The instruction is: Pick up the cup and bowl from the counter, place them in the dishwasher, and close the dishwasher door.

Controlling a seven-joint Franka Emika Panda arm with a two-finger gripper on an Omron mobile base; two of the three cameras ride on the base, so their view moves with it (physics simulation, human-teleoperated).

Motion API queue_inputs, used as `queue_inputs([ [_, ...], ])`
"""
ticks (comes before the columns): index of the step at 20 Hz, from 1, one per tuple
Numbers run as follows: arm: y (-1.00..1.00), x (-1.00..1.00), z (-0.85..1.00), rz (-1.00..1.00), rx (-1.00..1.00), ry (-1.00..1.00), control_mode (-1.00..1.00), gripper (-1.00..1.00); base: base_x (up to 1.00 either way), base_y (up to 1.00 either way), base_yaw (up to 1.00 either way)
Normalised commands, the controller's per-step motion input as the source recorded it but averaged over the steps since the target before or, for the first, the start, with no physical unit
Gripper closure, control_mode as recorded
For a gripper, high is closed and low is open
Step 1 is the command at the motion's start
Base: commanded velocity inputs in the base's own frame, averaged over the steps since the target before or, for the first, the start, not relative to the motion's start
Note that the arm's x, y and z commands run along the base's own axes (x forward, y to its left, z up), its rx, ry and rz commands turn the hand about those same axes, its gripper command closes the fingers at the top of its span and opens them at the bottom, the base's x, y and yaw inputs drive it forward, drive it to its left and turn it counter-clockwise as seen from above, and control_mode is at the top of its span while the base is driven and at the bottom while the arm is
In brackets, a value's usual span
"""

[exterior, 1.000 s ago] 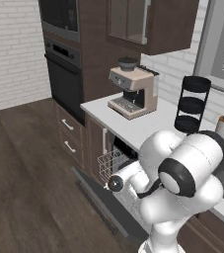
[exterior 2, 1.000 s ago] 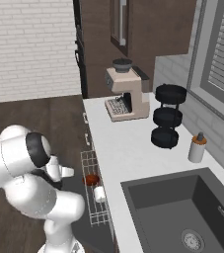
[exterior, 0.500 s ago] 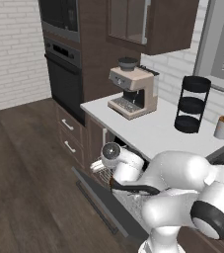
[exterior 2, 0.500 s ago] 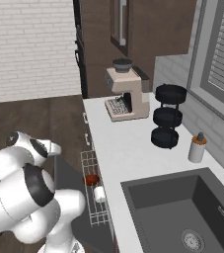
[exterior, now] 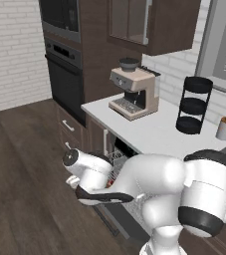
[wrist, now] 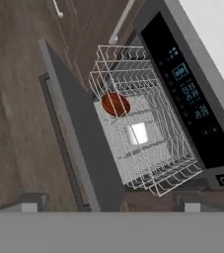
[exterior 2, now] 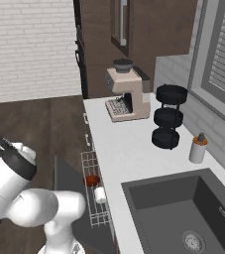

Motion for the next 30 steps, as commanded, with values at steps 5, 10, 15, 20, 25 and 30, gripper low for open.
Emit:
queue_inputs([
  [5,0.49,-0.15,-0.64,-0.27,-0.39,0.01,-1.00,-1.00,0.00,0.00,0.00],
  [10,0.29,-0.01,-0.98,-0.24,-0.39,-0.03,-1.00,-1.00,0.00,0.00,0.00],
  [15,0.33,0.00,-0.94,-0.19,-0.29,0.00,-1.00,-1.00,0.00,0.00,0.00],
  [20,0.59,0.00,-0.76,-0.10,-0.25,0.00,-1.00,-1.00,0.00,0.00,0.00],
  [25,0.86,-0.23,-0.36,-0.06,-0.27,-0.05,-1.00,-1.00,0.00,0.00,0.00],
  [30,0.95,-0.40,0.05,-0.05,-0.22,-0.09,-1.00,-1.00,0.00,0.00,0.00],
])
